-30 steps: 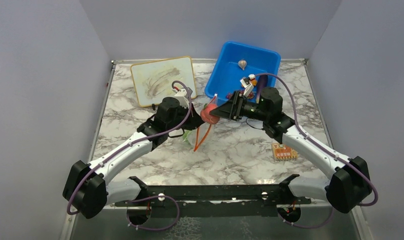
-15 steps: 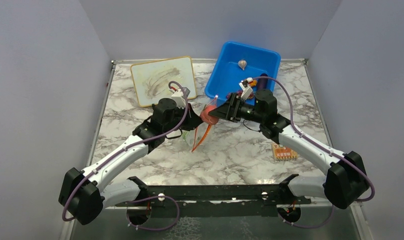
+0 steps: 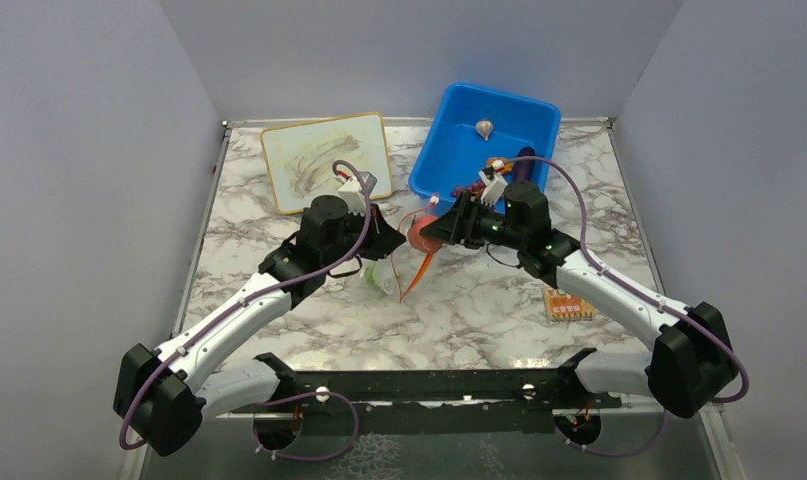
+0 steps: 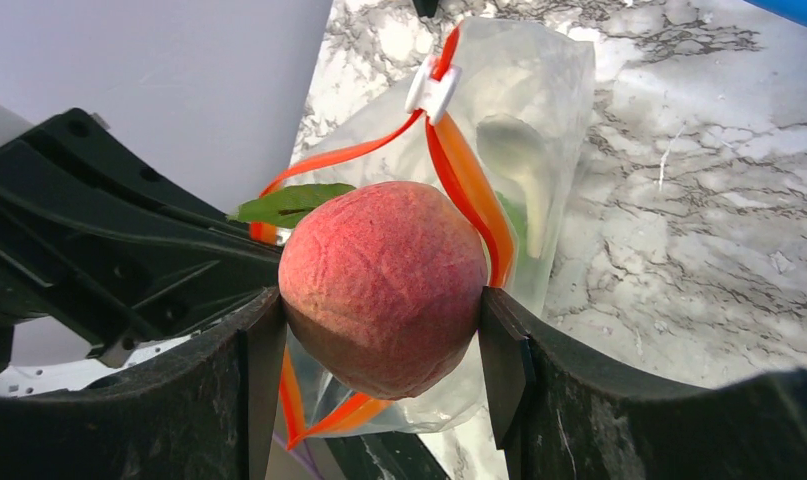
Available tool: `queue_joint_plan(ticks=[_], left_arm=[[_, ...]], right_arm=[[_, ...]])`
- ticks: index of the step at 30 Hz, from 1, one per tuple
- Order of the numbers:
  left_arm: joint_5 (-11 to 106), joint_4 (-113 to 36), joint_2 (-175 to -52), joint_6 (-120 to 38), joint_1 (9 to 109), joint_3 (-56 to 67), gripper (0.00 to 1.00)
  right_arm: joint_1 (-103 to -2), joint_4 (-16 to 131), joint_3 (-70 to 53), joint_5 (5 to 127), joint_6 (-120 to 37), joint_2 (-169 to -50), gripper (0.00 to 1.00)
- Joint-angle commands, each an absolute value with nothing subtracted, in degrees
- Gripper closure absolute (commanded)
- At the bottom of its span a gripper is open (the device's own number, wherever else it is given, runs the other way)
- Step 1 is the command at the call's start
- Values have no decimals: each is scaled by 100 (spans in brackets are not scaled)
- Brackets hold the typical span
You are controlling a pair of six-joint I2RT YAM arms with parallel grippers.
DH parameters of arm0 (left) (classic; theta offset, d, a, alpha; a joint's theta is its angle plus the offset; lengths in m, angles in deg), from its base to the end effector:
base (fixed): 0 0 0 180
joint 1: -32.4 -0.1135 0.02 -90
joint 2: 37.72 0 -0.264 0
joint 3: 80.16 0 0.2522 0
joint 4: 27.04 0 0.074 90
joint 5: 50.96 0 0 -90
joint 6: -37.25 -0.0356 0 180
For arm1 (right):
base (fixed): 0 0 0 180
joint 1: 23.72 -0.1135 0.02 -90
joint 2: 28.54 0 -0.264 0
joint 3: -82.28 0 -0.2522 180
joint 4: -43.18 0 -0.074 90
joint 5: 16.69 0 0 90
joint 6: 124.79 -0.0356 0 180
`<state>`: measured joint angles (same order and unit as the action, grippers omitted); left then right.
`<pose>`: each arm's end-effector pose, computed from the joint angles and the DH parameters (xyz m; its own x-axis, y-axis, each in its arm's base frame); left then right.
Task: Place the food in the zip-top bag and seal the zipper
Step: Place the fake fruit in the zipper food storage bag.
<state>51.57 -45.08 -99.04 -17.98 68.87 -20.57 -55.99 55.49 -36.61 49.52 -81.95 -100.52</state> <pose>0.1946 -0.1535 0.3007 -0.6480 -0.2133 -0.7312 0.4564 0.6598 -0.5969 0.2324 0.1638 0.2750 -0.8144 0.2792 -0.5086 -0.3013 0.5456 0.7820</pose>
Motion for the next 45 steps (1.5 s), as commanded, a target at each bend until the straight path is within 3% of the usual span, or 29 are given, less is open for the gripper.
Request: queue_joint_plan(ticks=[1, 27, 45], left_arm=[[5243, -4435, -9785, -1899, 6906, -1730, 100], [5366, -4504, -9838, -1941, 6905, -1678, 100], [5193, -4580, -9828, -2082, 6912, -1817, 100]], right_arm=[[-5641, 5693, -3644, 5217, -8073, -10034, 70], [-5825, 5822, -3349, 5474, -7889, -9849, 19], [-5830, 5535, -3065, 4655, -7383, -9702, 25]])
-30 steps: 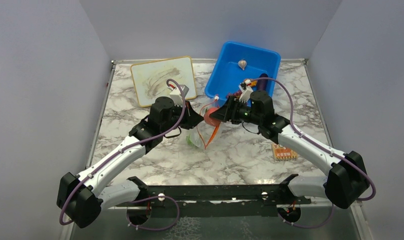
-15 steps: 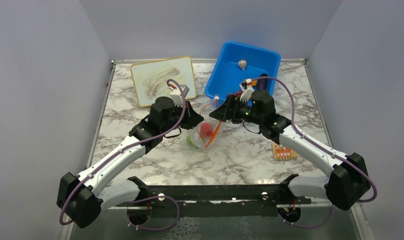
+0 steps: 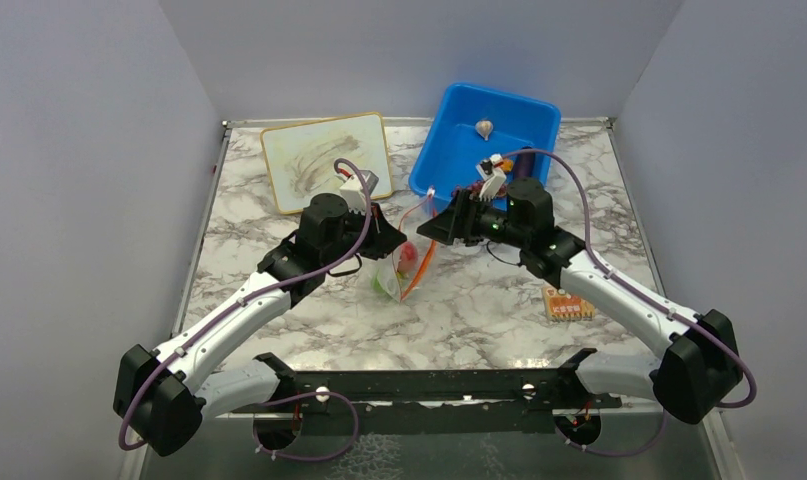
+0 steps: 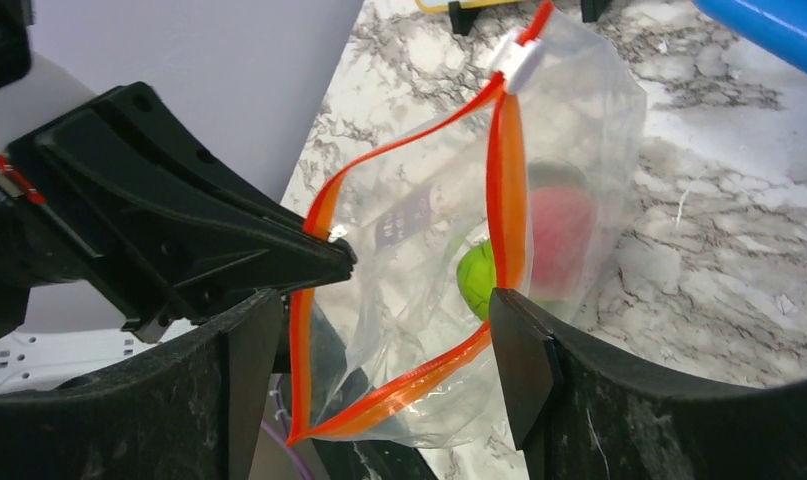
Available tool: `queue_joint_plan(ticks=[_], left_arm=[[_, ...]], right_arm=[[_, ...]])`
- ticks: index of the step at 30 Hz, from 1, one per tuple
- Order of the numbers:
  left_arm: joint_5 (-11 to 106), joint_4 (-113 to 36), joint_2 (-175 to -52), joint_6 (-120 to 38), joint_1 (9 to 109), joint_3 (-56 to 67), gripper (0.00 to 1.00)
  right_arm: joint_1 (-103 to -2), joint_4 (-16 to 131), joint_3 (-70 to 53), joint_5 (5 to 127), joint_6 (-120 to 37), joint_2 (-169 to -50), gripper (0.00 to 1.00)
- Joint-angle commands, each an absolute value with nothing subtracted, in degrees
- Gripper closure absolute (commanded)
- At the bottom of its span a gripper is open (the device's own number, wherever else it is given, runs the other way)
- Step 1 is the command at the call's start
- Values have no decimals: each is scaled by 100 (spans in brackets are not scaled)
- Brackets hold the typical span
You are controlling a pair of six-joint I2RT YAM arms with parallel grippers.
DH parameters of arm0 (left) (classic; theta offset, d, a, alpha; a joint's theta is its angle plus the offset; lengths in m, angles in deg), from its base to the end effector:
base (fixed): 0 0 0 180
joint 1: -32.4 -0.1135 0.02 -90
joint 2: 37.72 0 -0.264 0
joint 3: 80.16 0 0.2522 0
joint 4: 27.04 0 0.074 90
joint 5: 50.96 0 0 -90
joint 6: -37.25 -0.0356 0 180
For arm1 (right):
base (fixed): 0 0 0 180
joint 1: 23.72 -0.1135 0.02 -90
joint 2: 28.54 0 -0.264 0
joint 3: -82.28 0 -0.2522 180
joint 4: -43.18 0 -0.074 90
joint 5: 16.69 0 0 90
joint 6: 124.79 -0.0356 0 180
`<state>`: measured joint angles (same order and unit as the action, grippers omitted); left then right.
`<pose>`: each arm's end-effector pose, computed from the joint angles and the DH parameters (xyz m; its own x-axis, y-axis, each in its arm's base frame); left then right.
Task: Place the food in the zip-top bag and seal the zipper
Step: Place the fake fruit in the zipper food storage bag, then pick up the fake vegetable from the bin.
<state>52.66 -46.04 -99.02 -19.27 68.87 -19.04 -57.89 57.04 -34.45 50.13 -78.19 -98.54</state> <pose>0.1944 -0.1541 0.3086 -0.6377 -0.1953 -0.7451 0.4853 0.6493 -0.5856 0.2239 0.1689 0.2945 -0.7756 0.2369 -0.5850 -0.3967 0.5380 0.7438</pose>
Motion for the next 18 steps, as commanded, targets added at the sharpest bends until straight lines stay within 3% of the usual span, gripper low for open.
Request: queue_joint_plan(ticks=[1, 11, 18], left_arm=[[5157, -4634, -9828, -2164, 6911, -1803, 100], [4381, -5617, -9813, -3270, 6914, -1163, 100], [4241, -6053, -9725, -3891, 6907, -719, 100]], right_arm=[[-5831, 5601, -2949, 4649, -7264, -9707, 25], [-5823, 6080, -2044, 5526, -5260, -9882, 28], [-5819, 6647, -1176, 7562, -3720, -10644, 29]])
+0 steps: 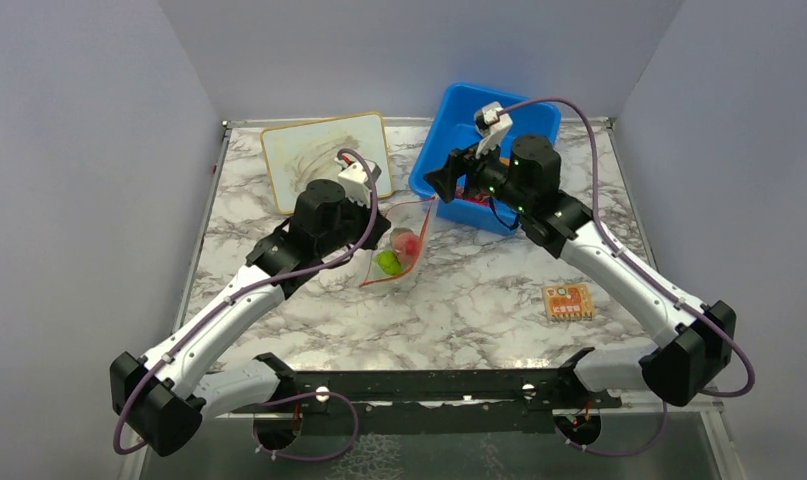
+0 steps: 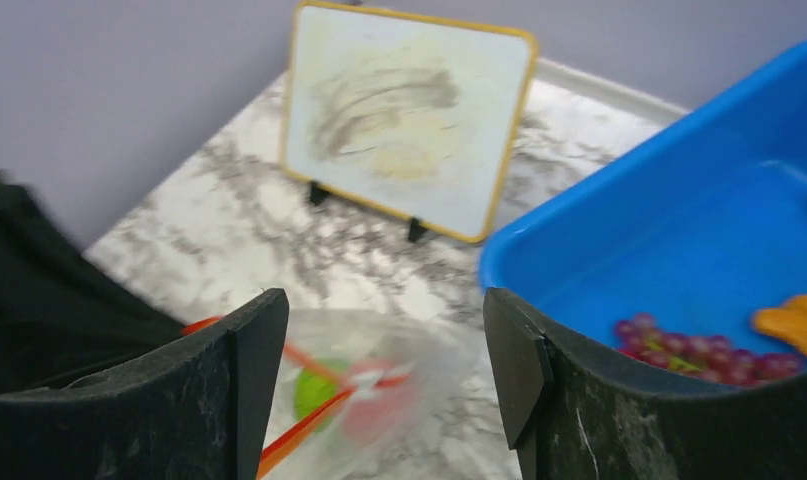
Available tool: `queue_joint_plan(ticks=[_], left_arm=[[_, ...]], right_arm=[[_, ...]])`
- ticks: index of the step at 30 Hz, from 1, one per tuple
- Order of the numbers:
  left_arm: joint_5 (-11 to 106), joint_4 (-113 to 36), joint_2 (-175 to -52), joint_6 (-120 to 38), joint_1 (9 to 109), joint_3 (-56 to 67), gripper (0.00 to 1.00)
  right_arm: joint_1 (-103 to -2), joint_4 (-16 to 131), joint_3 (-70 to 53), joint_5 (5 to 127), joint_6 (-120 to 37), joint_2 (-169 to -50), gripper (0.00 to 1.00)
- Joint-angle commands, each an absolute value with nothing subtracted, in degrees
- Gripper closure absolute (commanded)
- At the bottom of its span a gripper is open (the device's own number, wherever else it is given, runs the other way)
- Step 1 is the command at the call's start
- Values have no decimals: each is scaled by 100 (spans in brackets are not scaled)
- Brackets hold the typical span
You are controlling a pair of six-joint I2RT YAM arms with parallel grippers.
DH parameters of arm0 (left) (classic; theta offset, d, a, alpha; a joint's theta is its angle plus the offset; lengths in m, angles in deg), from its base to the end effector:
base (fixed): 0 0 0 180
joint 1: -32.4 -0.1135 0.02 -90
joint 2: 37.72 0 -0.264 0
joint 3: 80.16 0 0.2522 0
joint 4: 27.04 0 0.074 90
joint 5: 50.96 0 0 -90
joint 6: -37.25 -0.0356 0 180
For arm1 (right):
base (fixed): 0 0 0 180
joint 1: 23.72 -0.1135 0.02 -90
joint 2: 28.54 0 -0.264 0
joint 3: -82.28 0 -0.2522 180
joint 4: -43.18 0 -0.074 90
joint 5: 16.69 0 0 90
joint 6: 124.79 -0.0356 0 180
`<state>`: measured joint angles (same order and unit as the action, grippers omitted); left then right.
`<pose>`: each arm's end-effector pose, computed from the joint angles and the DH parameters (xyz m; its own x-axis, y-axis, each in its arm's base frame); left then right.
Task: Place the food in the zip-top bag and seal the zipper
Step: Pick up the fake vegetable from the bin.
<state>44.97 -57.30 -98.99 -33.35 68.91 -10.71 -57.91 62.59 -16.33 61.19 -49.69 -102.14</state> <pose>0.1940 -0.1482 0.3398 -0.5071 -0.0357 -0.8611 0.5304 0.7746 -0.3444 0.2455 0.1758 0.3790 -0.3460 0.0689 -0.9357 -0.6525 0.6990 0.2927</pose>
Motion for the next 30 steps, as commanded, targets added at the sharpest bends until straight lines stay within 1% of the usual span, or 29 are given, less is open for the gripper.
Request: queue_joint_plan(ticks=[1, 5, 9, 16, 19, 25, 30], left_arm=[[4206, -6092, -9696, -3960, 6905, -675, 100], [4061, -6114, -9508, -4156, 6912, -747, 100], [4087, -6085, -9398, -4269, 6906, -953, 100], [4317, -5788, -9144, -4322, 6908, -1613, 100], [4474, -5815, -9125, -4428, 6913, -1655, 100], [4531, -5810, -9072, -4444, 6908, -1678, 100], [4552, -5817, -9066, -4491, 6910, -1700, 100]], right_arm=[[-5815, 6620, -1093, 7812, -3532, -10783, 29], [-5735, 6523, -730, 8571, -3004, -11492, 32], [-5434, 6512, -310, 8832, -2788, -12178, 37], [-4701, 6312, 445, 8631, -2922, -13333, 41], [-4441, 6212, 854, 8584, -2942, -13927, 44], [-4096, 5957, 1742, 8545, -3028, -15040, 45], [-3844, 6312, 2837, 8392, -3235, -16077, 46]])
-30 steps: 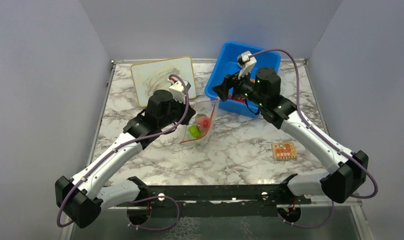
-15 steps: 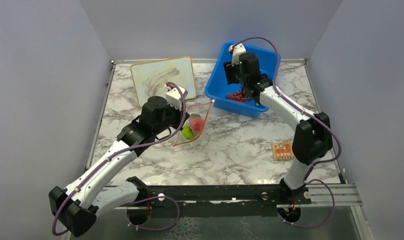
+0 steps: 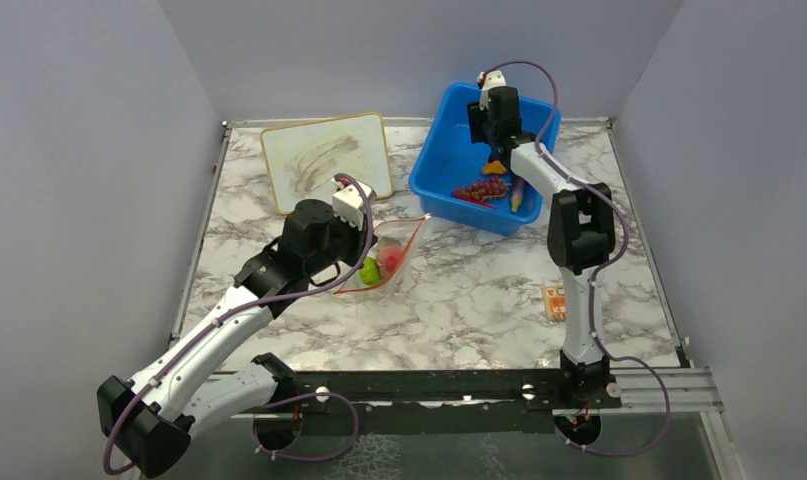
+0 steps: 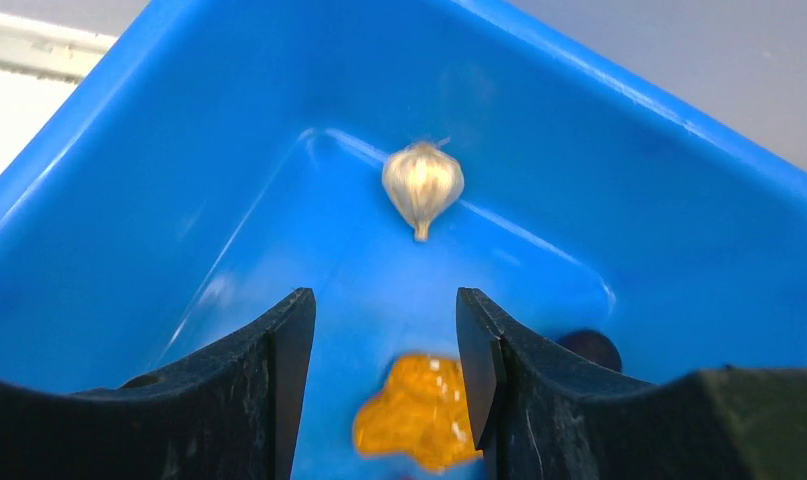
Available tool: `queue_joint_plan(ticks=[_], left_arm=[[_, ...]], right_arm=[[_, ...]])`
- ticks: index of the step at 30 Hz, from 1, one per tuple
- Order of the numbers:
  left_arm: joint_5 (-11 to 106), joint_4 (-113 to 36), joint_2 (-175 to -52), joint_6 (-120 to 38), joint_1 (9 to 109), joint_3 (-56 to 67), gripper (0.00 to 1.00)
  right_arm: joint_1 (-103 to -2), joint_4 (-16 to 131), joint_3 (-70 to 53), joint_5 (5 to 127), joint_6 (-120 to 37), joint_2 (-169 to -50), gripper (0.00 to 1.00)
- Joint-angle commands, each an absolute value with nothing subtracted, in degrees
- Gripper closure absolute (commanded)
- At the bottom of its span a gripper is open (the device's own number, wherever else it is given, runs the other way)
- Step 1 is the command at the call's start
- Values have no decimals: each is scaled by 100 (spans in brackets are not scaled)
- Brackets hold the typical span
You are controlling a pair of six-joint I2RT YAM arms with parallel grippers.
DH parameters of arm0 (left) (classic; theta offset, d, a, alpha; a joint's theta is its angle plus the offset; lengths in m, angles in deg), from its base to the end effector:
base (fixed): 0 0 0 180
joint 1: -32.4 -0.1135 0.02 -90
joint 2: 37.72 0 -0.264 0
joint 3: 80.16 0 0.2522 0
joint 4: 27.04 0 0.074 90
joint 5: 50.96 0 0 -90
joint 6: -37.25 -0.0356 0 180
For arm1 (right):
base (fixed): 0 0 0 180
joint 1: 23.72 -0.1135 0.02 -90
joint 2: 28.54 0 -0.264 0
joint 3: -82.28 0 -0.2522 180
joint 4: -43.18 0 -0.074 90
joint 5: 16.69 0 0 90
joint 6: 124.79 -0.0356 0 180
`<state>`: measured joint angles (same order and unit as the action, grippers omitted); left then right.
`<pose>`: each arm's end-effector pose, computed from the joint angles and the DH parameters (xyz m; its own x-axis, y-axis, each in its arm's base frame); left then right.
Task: Place the food in the zip-top bag and seal the zipper
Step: Pick up the fake vegetable from the bin.
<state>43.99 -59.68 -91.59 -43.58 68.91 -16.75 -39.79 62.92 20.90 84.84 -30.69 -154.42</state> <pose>0.1700 -0.1296 0.3256 -0.4159 0.1104 -0.9027 0.5979 0.7811 -0.1800 0.5035 0.1376 0.2461 -0.4280 -0.1962 -0.8822 -0.1310 0.9793 -0.1542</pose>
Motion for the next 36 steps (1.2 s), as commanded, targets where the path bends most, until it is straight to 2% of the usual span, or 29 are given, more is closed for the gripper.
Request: queue_joint_plan(ticks=[1, 5, 9, 14, 18, 22, 26, 36], left_arm=[[4554, -5816, -9071, -4500, 6912, -1696, 100], [4552, -5827, -9079, -4517, 6909, -1713, 100], [4548, -5853, -9047, -4510, 6913, -1718, 100], [4539, -5847, -9015, -4510, 6911, -1741, 100], [4569, -5855, -9053, -4510, 6911, -1737, 100], [4586, -5853, -9060, -4505, 6908, -1735, 100], [4628, -5843, -9060, -4493, 6907, -1734, 100], [4583, -5844, -9022, -4504, 6907, -1735, 100]], right_arm=[[-3818, 6352, 3017, 8345, -3260, -16240, 46], [-3769, 6031, 3347, 8112, -3281, -16704, 45], [-3761, 5846, 3728, 8424, -3195, -17193, 44], [-3760, 5884, 4514, 8742, -2880, -17827, 35], [-3752, 5698, 4760, 8785, -2764, -18062, 32], [-3751, 5573, 4830, 8801, -2726, -18173, 33], [-3751, 5593, 5029, 8693, -2710, -18343, 39], [-3734, 5759, 5089, 8733, -2809, -18548, 40]])
